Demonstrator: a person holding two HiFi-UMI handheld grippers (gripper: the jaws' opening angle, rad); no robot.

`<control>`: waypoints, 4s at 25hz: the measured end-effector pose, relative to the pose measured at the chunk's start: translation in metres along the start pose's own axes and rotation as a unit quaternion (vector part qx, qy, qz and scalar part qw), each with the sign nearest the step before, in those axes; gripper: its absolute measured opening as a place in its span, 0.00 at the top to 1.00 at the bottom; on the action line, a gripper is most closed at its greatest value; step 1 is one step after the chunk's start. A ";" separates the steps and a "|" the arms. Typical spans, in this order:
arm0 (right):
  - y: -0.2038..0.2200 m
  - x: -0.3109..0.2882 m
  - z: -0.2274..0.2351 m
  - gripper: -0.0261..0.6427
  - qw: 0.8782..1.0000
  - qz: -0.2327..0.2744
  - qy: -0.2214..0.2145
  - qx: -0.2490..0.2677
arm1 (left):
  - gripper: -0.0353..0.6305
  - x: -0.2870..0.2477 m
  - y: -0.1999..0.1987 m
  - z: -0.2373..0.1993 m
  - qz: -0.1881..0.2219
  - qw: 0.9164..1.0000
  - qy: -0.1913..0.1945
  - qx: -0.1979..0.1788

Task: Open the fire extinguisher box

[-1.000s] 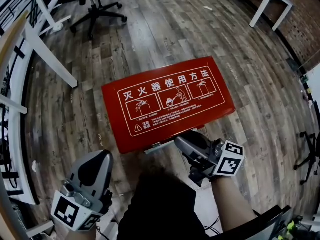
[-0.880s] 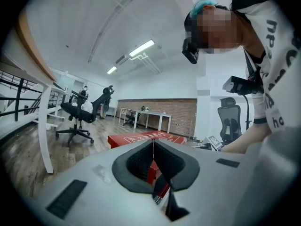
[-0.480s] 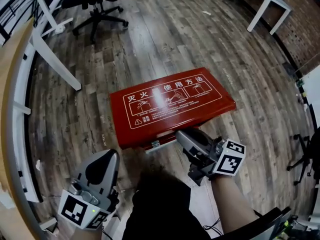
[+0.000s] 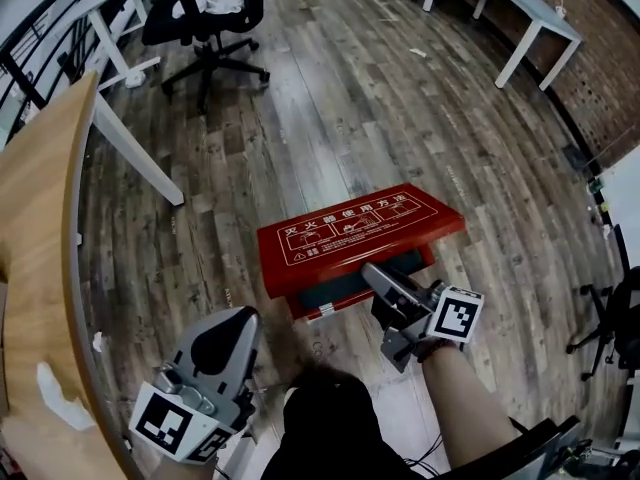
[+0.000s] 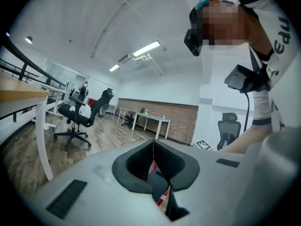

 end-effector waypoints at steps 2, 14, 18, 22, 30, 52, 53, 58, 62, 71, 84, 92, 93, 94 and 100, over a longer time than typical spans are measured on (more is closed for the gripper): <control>-0.008 -0.007 -0.005 0.86 1.000 0.014 0.000 -0.008 | 0.94 0.004 -0.008 -0.006 -0.008 1.000 -0.002 -0.003; -0.055 -0.057 -0.018 0.88 0.998 0.039 0.000 -0.054 | 0.94 -0.001 -0.049 -0.028 -0.017 1.000 -0.012 -0.002; -0.070 -0.069 -0.016 0.90 0.995 0.038 0.002 -0.089 | 0.94 -0.015 -0.069 -0.031 -0.012 1.000 -0.025 -0.002; -0.083 -0.086 -0.012 0.90 0.993 0.028 0.013 -0.111 | 0.94 -0.025 -0.083 -0.034 -0.009 0.999 -0.046 -0.002; -0.106 -0.118 0.003 0.91 0.987 0.026 0.041 -0.156 | 0.94 -0.045 -0.080 -0.039 -0.019 0.996 -0.086 0.012; -0.143 -0.204 0.057 0.91 0.960 -0.023 0.157 -0.231 | 0.94 -0.062 -0.106 -0.083 -0.020 0.983 -0.182 0.014; -0.143 -0.207 0.059 0.91 0.959 -0.023 0.159 -0.232 | 0.94 -0.063 -0.103 -0.084 -0.020 0.982 -0.185 0.016; -0.143 -0.217 0.071 0.91 0.955 -0.014 0.168 -0.244 | 0.94 -0.067 -0.097 -0.091 -0.021 0.980 -0.199 0.019; -0.143 -0.223 0.080 0.91 0.952 -0.013 0.174 -0.253 | 0.94 -0.065 -0.096 -0.094 -0.023 0.978 -0.207 0.015; -0.143 -0.233 0.090 0.91 0.950 -0.011 0.180 -0.255 | 0.94 -0.059 -0.092 -0.099 -0.021 0.973 -0.227 0.023; -0.141 -0.235 0.097 0.91 0.953 0.003 0.172 -0.248 | 0.94 -0.043 -0.089 -0.102 -0.013 0.968 -0.250 0.029; -0.141 -0.232 0.090 0.91 0.955 -0.008 0.173 -0.240 | 0.94 -0.041 -0.092 -0.096 -0.007 0.970 -0.243 0.028; -0.142 -0.231 0.089 0.91 0.956 -0.010 0.173 -0.237 | 0.94 -0.041 -0.093 -0.096 -0.006 0.970 -0.241 0.026; -0.142 -0.231 0.088 0.91 0.956 -0.012 0.173 -0.235 | 0.94 -0.041 -0.095 -0.095 -0.004 0.970 -0.241 0.025; -0.142 -0.224 0.080 0.91 0.960 -0.017 0.175 -0.220 | 0.94 -0.035 -0.098 -0.088 -0.005 0.972 -0.236 0.019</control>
Point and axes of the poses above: the fingertips, and each gripper's own axes: x backward along the fingers, z to its right, y out of its underside, the point moved 7 cm from there along x, backward along the fingers, and after that the axes turned 3 degrees about x, right-handed, at the moved point
